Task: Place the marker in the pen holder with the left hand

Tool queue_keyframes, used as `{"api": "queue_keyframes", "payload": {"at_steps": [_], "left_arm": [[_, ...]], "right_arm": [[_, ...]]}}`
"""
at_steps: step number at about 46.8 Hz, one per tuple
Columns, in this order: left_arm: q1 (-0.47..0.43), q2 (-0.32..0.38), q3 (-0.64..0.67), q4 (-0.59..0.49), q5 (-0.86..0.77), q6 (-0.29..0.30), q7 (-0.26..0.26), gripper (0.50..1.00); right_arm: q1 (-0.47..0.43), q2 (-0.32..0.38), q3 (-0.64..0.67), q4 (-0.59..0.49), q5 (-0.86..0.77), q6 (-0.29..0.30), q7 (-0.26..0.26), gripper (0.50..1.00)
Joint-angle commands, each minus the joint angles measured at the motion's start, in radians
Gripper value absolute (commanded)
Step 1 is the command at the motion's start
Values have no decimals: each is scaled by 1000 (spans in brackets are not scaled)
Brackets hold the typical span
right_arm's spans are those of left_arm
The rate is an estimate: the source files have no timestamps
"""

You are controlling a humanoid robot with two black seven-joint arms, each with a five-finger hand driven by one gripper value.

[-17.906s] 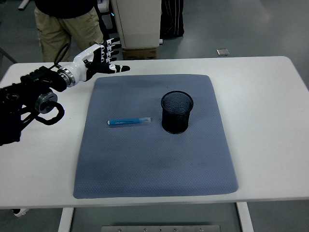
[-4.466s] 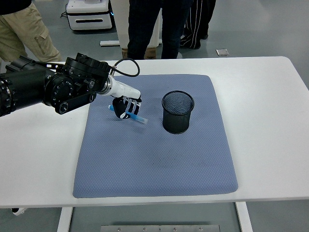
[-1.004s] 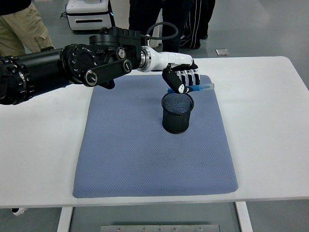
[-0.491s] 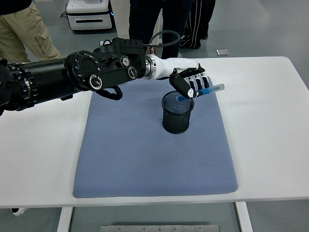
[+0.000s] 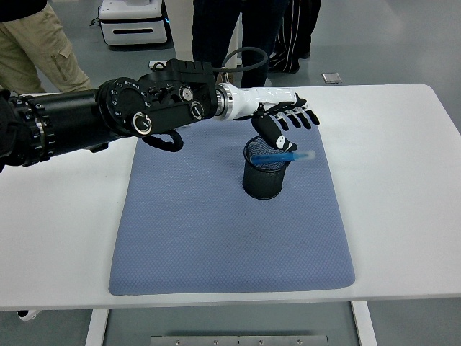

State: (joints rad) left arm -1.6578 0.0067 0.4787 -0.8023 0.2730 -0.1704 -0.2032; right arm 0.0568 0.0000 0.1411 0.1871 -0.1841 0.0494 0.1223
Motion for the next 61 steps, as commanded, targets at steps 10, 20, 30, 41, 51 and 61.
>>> {"api": "queue_keyframes", "payload": {"at_steps": [10,20,30,41,51,61], "left_arm": [[-5,29,-12,2,-3,0,-13,959],[12,157,-90,8,-24,0,-51,1000],[136,312,-205,20,-28,-1,-51,1000],[292,412,-406,86,-28,0,-53,1000],[447,457,-604,109,-51,0,-54,1000],[607,492,-770,121,-74,-1,-56,1000]], "right_arm": [[0,0,0,0,0,0,0,1000],[0,0,0,0,0,0,-1,1000],[0,0,0,0,0,0,0,1000],[0,0,0,0,0,0,0,1000],[0,0,0,0,0,0,-1,1000],[0,0,0,0,0,0,0,1000]]}}
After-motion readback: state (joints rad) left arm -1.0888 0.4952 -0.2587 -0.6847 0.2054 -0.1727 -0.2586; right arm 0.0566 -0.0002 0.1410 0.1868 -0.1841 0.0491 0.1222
